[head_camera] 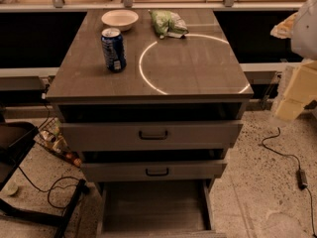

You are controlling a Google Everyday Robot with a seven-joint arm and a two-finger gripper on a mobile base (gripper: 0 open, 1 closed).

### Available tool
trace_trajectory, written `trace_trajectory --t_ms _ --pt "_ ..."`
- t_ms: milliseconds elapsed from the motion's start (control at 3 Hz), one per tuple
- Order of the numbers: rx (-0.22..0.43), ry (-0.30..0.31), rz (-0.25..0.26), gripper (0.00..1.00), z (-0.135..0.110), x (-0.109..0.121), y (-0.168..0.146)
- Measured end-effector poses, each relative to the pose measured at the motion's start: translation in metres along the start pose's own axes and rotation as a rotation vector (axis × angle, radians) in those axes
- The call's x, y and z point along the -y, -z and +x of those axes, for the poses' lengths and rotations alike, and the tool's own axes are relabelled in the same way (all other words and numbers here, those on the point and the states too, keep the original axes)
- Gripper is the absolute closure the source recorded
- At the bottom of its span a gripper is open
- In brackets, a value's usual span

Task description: Close bottom drawer

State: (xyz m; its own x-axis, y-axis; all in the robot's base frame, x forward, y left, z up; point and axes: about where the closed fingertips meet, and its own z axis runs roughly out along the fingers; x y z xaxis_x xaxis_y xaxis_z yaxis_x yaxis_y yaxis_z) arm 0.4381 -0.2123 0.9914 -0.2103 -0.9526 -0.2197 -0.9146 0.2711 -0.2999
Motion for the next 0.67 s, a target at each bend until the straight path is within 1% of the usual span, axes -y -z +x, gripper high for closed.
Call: trace_trajectory --t_ms 333,667 --pt "0.0 0.0 0.0 0.0 0.0 0.0 0.0" --pt "-0.026 0.001 -0.013 0.0 0.005 -0.008 -0.022"
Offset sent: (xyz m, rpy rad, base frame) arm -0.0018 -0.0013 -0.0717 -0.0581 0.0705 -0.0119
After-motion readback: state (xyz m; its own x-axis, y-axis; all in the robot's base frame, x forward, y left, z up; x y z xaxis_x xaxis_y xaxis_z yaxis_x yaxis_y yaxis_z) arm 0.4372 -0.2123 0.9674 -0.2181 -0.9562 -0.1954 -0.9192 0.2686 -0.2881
